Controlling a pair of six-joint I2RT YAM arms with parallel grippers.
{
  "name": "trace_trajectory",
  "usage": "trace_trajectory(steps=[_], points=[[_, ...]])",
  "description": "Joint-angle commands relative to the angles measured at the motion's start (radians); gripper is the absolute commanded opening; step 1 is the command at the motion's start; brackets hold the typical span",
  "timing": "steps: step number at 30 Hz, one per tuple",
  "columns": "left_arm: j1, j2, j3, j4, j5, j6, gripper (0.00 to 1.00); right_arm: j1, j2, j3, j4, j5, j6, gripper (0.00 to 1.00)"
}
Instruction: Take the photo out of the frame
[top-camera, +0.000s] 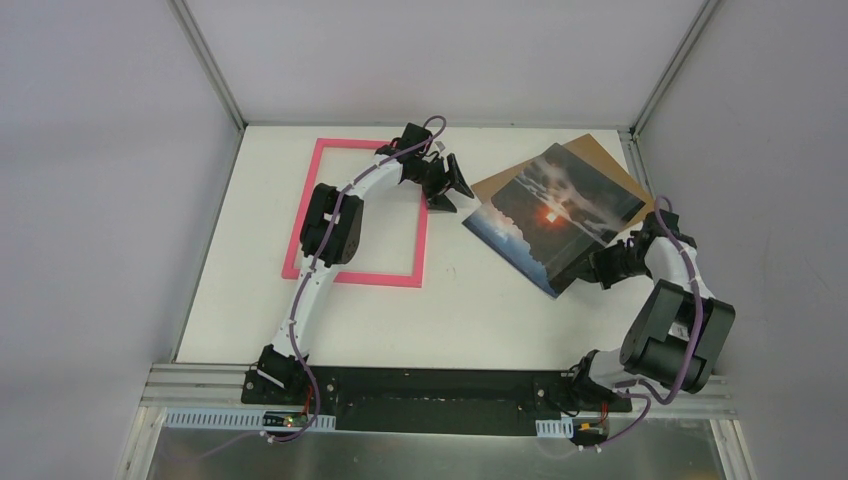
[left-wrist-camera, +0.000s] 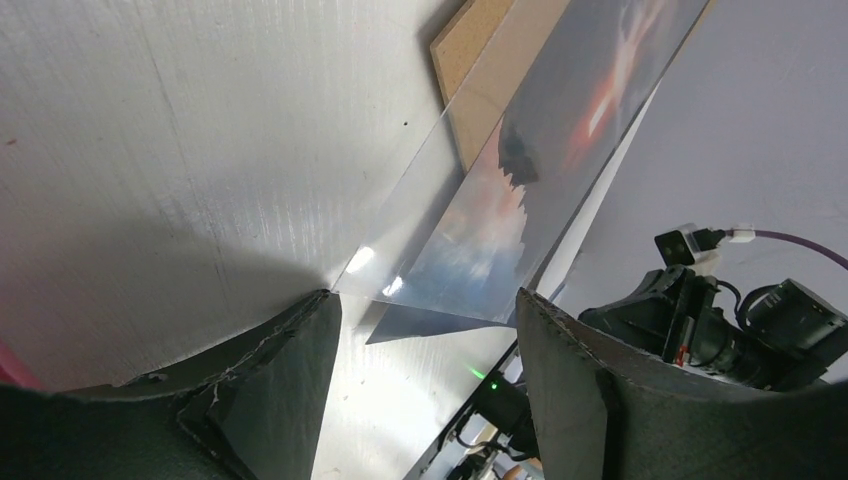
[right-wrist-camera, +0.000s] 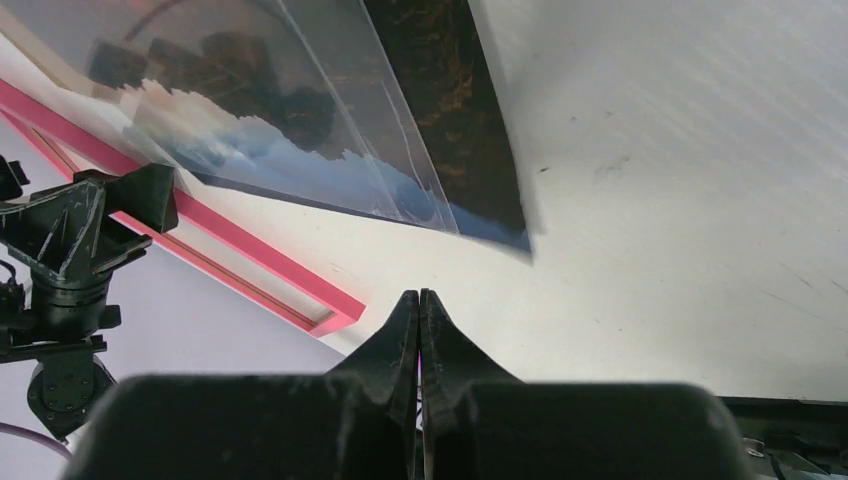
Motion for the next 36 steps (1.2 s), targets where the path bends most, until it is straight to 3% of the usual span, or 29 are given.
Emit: trace_trajectory(steps=[1,5,10,12,13,22,28,36], points=[[0.007,0.013,0.033,-0.009,0.001,-0.003,0.67,0.022,-0.025,0.055,-0.044,0.032,0.039,0.0],[0.014,0.0,0.047,-0.009,0.006,-0.006,0.69,0.038,0.025,0.1,-0.015,0.042,0.056,0.0],[0.012,-0.003,0.038,-0.009,0.002,-0.009,0.7,0.046,0.036,0.127,-0.141,0.126,0.032,0.03],[0.01,0.009,0.047,-0.008,0.007,-0.007,0.7,0.038,0.041,0.093,-0.139,0.126,0.01,0.23],[0.011,0.016,0.055,-0.008,0.008,-0.008,0.7,0.027,0.05,0.073,-0.125,0.11,0.006,0.27],[0.015,0.011,0.025,-0.009,0.002,-0.001,0.7,-0.063,0.129,-0.067,0.062,-0.006,0.031,0.54],[0.016,0.023,0.025,-0.009,0.006,-0.001,0.7,-0.062,0.217,-0.117,0.198,-0.116,0.002,0.55],[0.017,0.048,0.045,-0.008,-0.001,-0.011,0.7,-0.051,0.273,-0.129,0.277,-0.153,0.017,0.46]])
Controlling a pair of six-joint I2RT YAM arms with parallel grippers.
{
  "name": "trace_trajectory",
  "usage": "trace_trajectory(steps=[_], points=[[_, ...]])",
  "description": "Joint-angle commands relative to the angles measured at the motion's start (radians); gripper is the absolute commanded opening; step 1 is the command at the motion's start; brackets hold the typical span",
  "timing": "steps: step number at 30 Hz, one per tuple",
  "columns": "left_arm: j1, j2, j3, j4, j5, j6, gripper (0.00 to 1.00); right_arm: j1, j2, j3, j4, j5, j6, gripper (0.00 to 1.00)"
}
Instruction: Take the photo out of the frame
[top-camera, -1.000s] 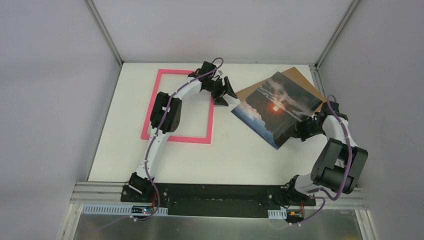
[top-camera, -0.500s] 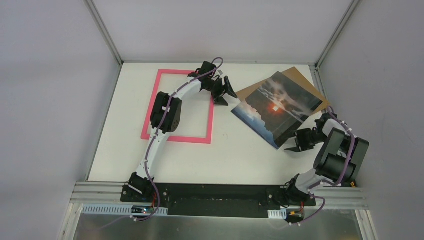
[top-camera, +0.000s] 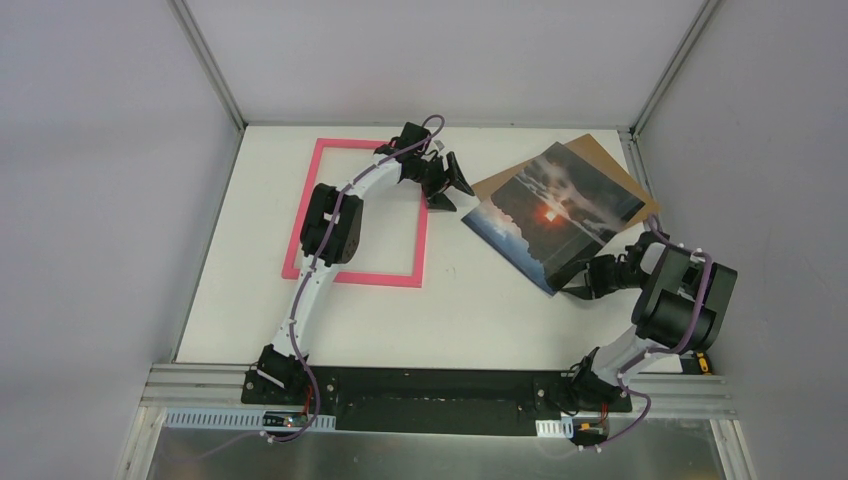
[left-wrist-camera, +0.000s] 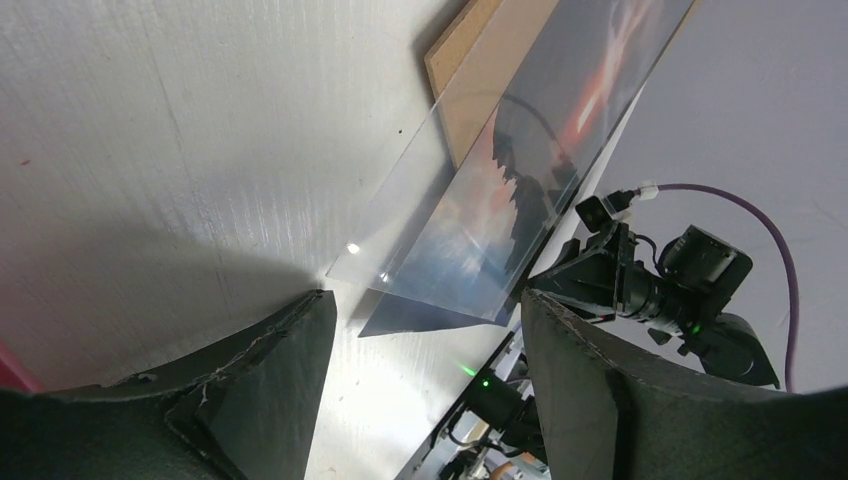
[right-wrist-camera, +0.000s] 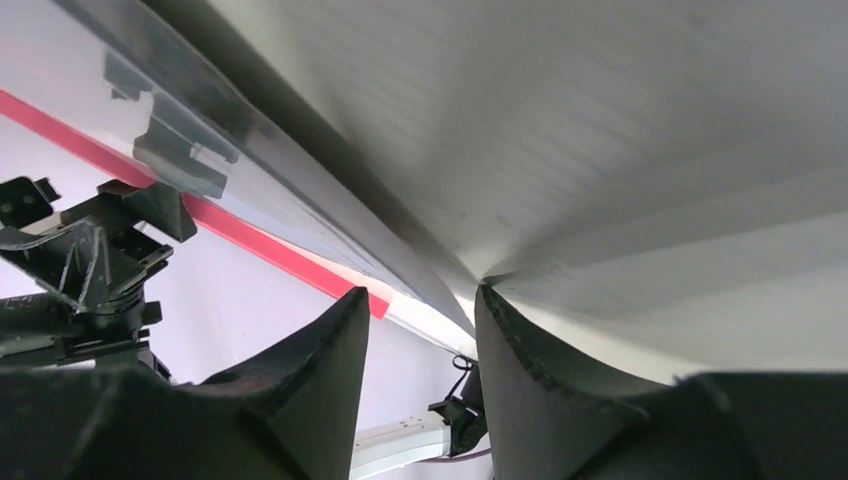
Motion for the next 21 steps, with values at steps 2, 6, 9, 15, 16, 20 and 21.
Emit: trace_trajectory(steps=[2,6,9,15,16,20,21], points=[[0.01,0.04,0.034,-0.012,-0.019,-0.002,0.7,0.02,0.055,-0.025,0.097,-0.008,0.004,0.45],[0.01,0.046,0.039,-0.011,-0.024,-0.004,0.7,0.058,0.051,-0.016,0.094,0.022,0.005,0.51],[0.01,0.047,0.034,-0.008,-0.029,-0.007,0.7,0.092,0.053,-0.023,0.124,0.029,0.027,0.52],[0.009,0.051,0.018,-0.001,-0.034,-0.009,0.7,0.113,0.034,-0.09,0.286,0.043,0.124,0.45],[0.009,0.05,0.015,0.001,-0.035,-0.009,0.7,0.116,0.027,-0.095,0.3,0.048,0.124,0.44],[0.009,0.046,0.002,0.006,-0.035,-0.009,0.7,0.138,0.021,-0.104,0.356,0.051,0.129,0.42],[0.008,0.043,-0.001,0.007,-0.035,-0.009,0.7,0.148,0.02,-0.106,0.371,0.051,0.129,0.42]])
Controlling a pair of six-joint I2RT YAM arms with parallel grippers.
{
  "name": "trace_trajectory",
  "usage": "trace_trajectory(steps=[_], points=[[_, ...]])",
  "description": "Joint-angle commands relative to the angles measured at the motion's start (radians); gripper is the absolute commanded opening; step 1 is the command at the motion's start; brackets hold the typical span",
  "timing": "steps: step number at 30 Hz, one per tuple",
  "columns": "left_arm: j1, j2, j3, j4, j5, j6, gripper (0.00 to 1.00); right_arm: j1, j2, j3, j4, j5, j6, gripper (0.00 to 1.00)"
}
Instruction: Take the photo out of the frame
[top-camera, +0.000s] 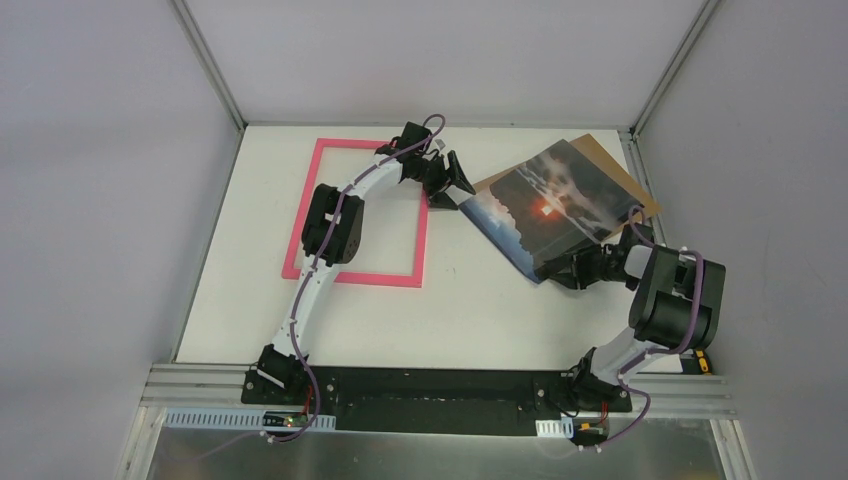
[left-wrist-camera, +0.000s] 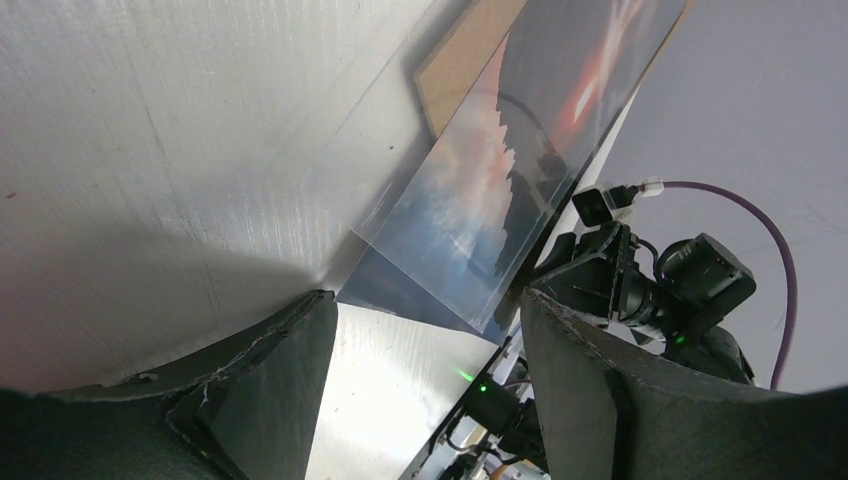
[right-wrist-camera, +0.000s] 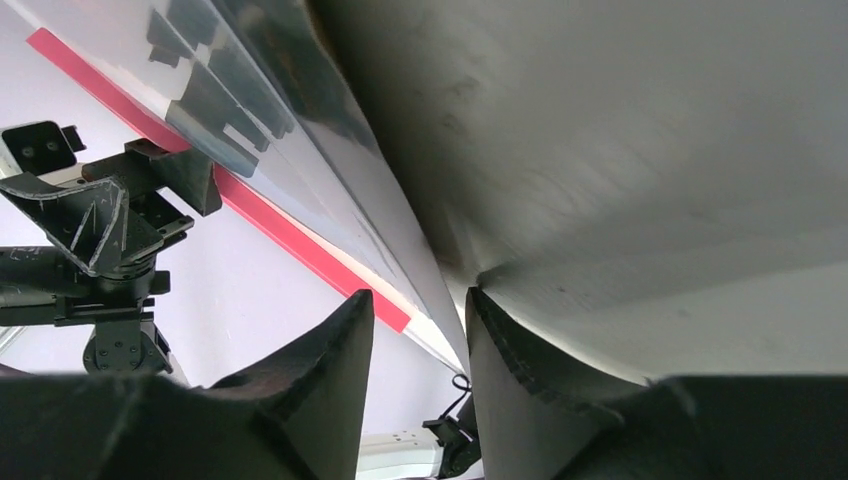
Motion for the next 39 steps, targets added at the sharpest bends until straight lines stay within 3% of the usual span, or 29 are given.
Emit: trace_trajectory(steps=[1,2,4,19,29,39], points=[[0.009,0.024,-0.026,-0.008,-0.038,0.006,0.7,0.045,0.021,-0.046,0.105,0.116,0.014,0.42],[0.008,0.021,-0.029,-0.008,-0.038,0.005,0.7,0.055,0.017,-0.048,0.115,0.116,0.014,0.42],[0.009,0.012,-0.033,-0.008,-0.038,0.006,0.7,0.07,-0.004,-0.047,0.113,0.116,-0.001,0.0],[0.009,-0.078,-0.064,-0.008,-0.032,0.01,0.71,0.08,-0.288,0.037,-0.245,0.328,-0.084,0.0],[0.009,-0.161,-0.141,-0.008,-0.034,-0.005,0.71,0.096,-0.339,0.358,-0.698,0.493,-0.066,0.0],[0.007,-0.32,-0.296,-0.007,-0.055,-0.019,0.71,0.106,-0.442,0.51,-0.996,0.565,-0.096,0.0]])
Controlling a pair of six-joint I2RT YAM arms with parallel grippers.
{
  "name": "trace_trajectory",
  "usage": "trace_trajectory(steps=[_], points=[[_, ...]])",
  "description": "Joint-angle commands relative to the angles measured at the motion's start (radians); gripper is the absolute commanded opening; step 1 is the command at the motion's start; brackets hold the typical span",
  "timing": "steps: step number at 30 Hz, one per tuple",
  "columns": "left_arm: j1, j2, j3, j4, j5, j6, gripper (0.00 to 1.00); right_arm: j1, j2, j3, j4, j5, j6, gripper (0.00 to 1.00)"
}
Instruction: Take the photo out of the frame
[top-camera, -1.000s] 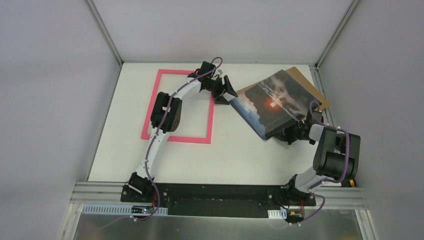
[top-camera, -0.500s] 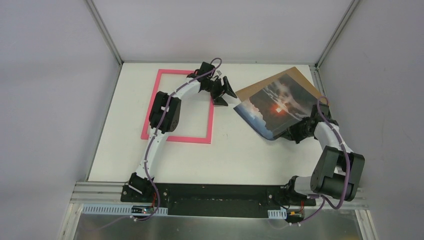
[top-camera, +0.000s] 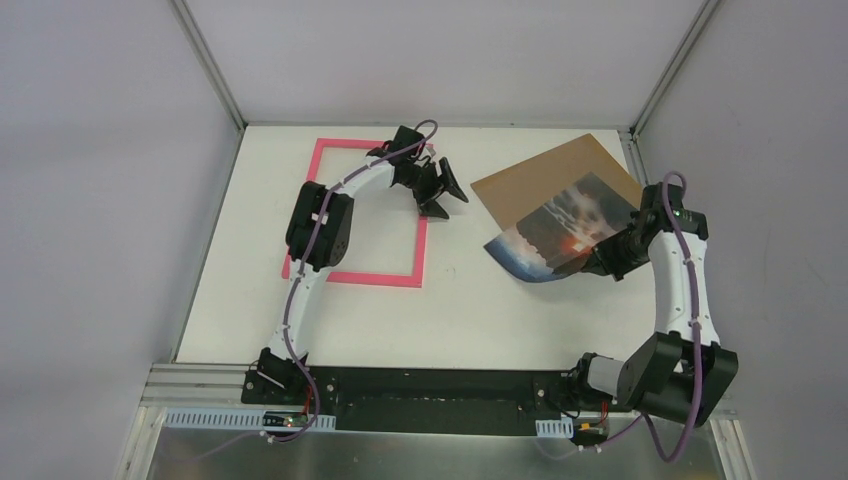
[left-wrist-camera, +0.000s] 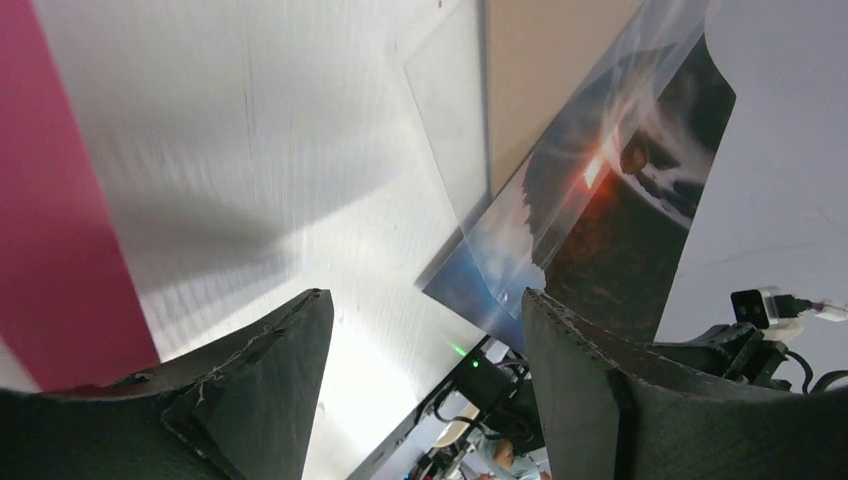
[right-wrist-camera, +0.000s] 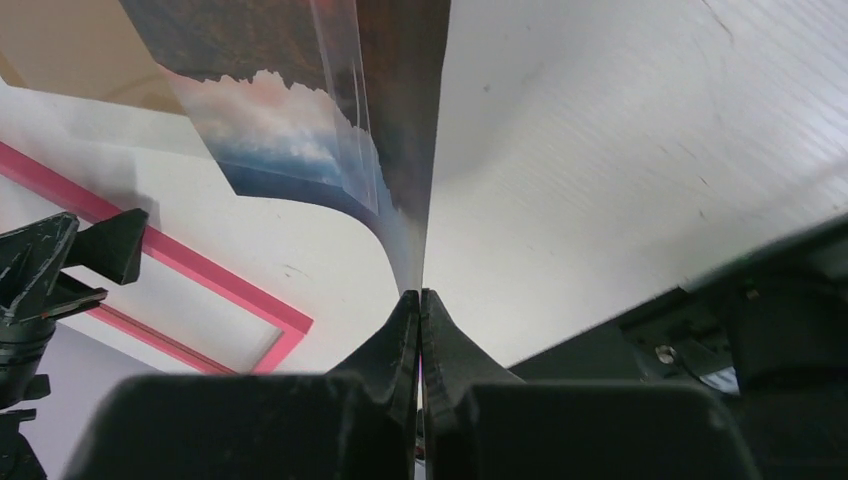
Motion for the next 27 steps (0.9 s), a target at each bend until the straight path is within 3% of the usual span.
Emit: trace_trajectory(steps=[1,7,13,16,20,27], points=[[0.007,-0.173,-0.083,-0.011,-0.017,0.001,0.71,0.008,-0.067,0.149,-0.243,0.047,-0.032,0.0],[0.007,-0.34,-0.275,-0.013,-0.005,0.047,0.72,0.008,-0.125,0.41,-0.401,0.011,-0.088,0.0],[0.007,-0.484,-0.406,-0.04,0.032,0.124,0.73,0.008,-0.166,0.662,-0.37,-0.081,-0.121,0.0],[0.007,-0.548,-0.45,-0.068,0.036,0.157,0.73,0.008,-0.153,0.725,-0.306,-0.108,-0.114,0.0],[0.007,-0.639,-0.522,-0.112,0.016,0.201,0.73,0.008,-0.134,0.729,-0.091,-0.159,-0.055,0.0],[0.023,-0.752,-0.597,-0.197,-0.006,0.277,0.73,0.016,0.076,0.806,0.13,-0.219,0.014,0.0]])
